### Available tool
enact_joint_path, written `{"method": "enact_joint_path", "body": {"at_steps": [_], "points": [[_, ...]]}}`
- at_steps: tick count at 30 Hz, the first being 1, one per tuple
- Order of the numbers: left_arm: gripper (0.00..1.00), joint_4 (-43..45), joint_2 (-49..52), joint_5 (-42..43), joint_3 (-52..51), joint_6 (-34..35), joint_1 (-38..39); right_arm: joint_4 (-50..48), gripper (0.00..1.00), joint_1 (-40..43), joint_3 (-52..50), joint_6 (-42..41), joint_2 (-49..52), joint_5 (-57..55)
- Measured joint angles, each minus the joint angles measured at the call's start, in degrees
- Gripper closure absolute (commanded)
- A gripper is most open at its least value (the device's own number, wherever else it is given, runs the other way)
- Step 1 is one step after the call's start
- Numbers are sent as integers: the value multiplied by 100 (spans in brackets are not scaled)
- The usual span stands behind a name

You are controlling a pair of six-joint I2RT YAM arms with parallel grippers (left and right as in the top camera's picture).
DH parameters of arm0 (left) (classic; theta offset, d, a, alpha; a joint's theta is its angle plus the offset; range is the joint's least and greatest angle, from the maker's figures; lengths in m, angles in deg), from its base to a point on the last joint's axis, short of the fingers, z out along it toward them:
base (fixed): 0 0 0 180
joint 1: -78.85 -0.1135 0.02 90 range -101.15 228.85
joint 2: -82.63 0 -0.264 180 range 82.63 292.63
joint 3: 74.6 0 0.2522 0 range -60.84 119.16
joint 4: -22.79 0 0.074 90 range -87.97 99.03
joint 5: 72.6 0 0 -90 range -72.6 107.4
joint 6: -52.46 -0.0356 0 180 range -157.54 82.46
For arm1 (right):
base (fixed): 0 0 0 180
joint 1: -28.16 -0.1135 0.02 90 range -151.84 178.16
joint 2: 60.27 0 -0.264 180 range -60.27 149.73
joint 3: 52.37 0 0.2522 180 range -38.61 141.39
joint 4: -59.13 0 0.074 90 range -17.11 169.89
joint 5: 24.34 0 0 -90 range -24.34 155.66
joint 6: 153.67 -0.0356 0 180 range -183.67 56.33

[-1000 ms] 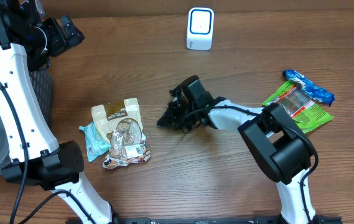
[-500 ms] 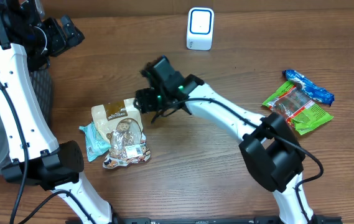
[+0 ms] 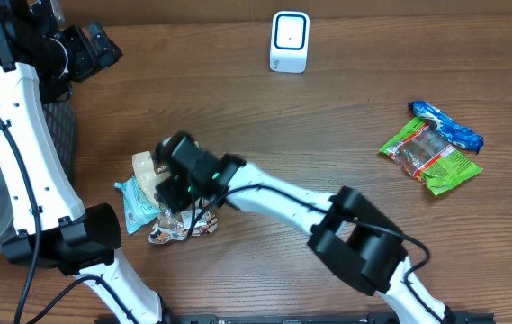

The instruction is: Scan the item barcode

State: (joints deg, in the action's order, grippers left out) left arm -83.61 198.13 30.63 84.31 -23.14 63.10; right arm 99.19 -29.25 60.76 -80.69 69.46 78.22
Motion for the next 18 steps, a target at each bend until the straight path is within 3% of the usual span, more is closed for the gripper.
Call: {"method": "enact_joint_path", "body": {"at_steps": [9,18], "points": [[0,0,0,0,0,0,0,1067,41,-28,48,-225,61,-1425],[0,0,0,0,0,0,0,1904,45,420,160,-564,61,-2050]]}}
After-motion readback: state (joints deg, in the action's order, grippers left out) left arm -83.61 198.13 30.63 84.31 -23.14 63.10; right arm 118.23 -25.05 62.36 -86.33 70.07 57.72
